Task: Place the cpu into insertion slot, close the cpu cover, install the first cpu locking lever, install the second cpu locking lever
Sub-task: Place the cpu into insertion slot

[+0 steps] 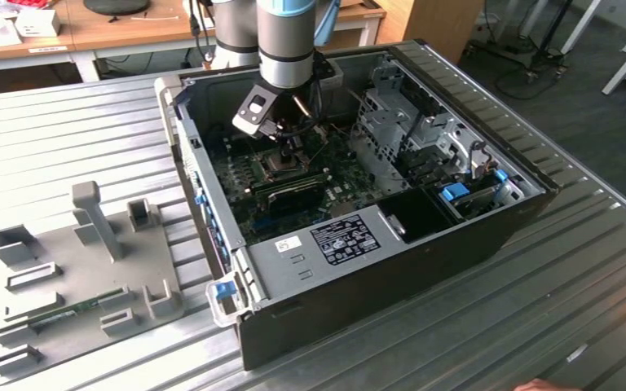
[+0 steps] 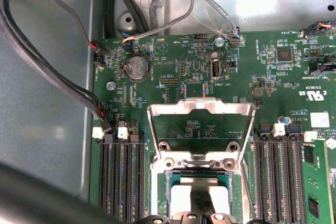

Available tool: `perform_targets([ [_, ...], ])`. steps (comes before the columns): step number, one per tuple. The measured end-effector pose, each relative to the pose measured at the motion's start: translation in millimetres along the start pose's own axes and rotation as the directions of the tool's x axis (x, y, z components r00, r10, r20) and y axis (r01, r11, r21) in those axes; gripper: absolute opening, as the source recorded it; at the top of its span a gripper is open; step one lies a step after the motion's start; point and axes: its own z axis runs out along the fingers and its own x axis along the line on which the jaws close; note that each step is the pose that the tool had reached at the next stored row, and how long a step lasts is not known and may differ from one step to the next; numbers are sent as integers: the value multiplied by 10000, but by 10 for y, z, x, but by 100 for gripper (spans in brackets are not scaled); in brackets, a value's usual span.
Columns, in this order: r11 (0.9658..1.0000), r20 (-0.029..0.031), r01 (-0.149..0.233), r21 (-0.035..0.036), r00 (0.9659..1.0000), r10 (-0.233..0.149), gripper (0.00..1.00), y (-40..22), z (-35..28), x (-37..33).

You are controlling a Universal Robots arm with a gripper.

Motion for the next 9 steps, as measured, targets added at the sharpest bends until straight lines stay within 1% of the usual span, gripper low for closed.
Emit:
perform_targets([
  [9,10000,4,0,2,10000,0,11,-1,3,-1],
])
